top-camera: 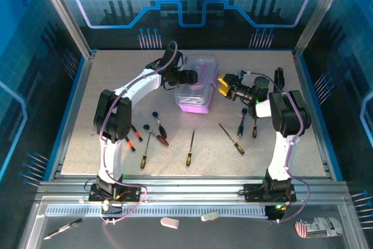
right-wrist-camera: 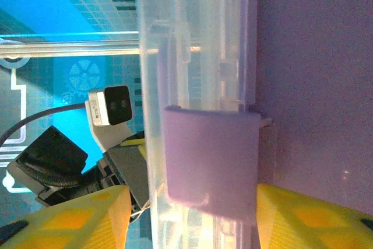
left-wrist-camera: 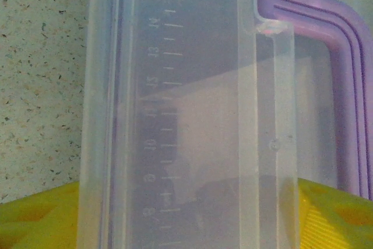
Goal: Pack the tool kit
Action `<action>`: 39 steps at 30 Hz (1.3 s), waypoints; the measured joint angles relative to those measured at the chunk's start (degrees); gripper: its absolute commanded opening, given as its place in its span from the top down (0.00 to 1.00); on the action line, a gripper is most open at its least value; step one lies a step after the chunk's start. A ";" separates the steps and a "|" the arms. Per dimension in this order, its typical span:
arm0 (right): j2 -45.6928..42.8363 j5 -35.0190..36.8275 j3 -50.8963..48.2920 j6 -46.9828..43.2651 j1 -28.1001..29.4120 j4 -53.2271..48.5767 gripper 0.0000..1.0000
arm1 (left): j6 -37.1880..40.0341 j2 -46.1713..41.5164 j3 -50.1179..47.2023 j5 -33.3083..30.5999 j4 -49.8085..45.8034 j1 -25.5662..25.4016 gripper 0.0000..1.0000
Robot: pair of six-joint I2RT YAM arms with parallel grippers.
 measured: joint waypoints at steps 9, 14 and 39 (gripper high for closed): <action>-23.28 5.73 -3.08 -25.81 -6.64 -29.29 0.36 | 0.83 0.07 2.95 -2.45 -4.79 -1.01 0.40; -27.82 8.70 -2.93 -34.34 -6.10 -40.50 0.34 | 0.76 0.07 3.65 -2.54 -6.36 -1.44 0.40; -21.24 9.68 2.99 -38.47 2.14 -46.40 0.32 | -17.31 -1.62 -5.33 13.57 14.16 -1.03 0.36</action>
